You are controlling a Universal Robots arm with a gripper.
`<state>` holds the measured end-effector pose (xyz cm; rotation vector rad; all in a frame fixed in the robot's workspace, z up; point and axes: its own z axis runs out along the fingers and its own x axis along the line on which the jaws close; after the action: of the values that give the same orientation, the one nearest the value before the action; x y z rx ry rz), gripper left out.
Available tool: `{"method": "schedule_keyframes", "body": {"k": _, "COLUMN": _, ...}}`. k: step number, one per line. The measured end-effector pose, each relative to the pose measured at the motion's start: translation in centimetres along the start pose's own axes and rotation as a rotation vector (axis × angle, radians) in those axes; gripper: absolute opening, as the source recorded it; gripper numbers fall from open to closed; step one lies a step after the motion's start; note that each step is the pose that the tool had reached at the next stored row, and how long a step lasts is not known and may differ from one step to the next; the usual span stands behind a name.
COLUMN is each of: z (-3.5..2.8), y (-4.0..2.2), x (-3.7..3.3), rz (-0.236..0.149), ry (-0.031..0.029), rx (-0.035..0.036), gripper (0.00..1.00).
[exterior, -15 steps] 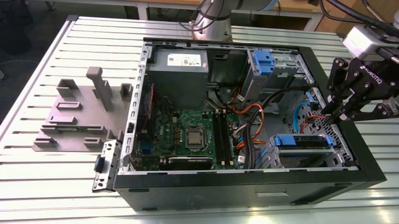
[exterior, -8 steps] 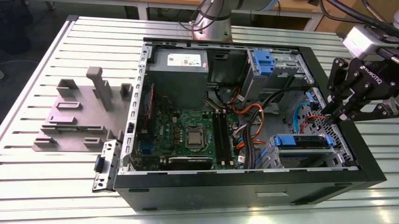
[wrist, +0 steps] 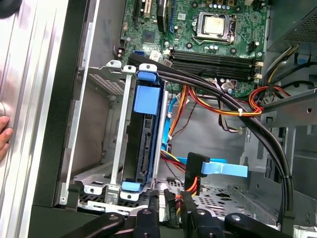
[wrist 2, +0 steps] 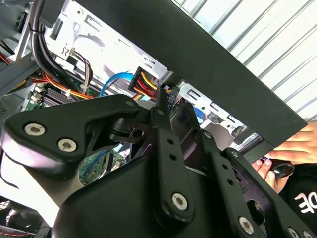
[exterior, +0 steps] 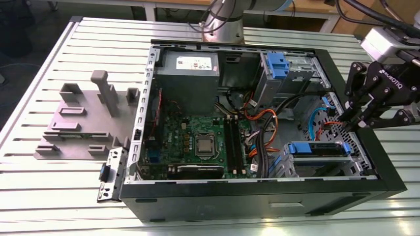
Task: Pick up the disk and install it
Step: 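Insert the first disk wire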
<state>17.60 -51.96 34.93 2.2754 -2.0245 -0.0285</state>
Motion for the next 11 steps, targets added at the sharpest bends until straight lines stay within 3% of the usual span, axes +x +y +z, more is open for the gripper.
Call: {"method": "schedule_keyframes", "body": {"k": 11, "z": -0.14, "y": 0.01, "x": 0.0, "rz": 0.0, "ry": 0.0057, "rx": -0.0007, "gripper": 0.31}}
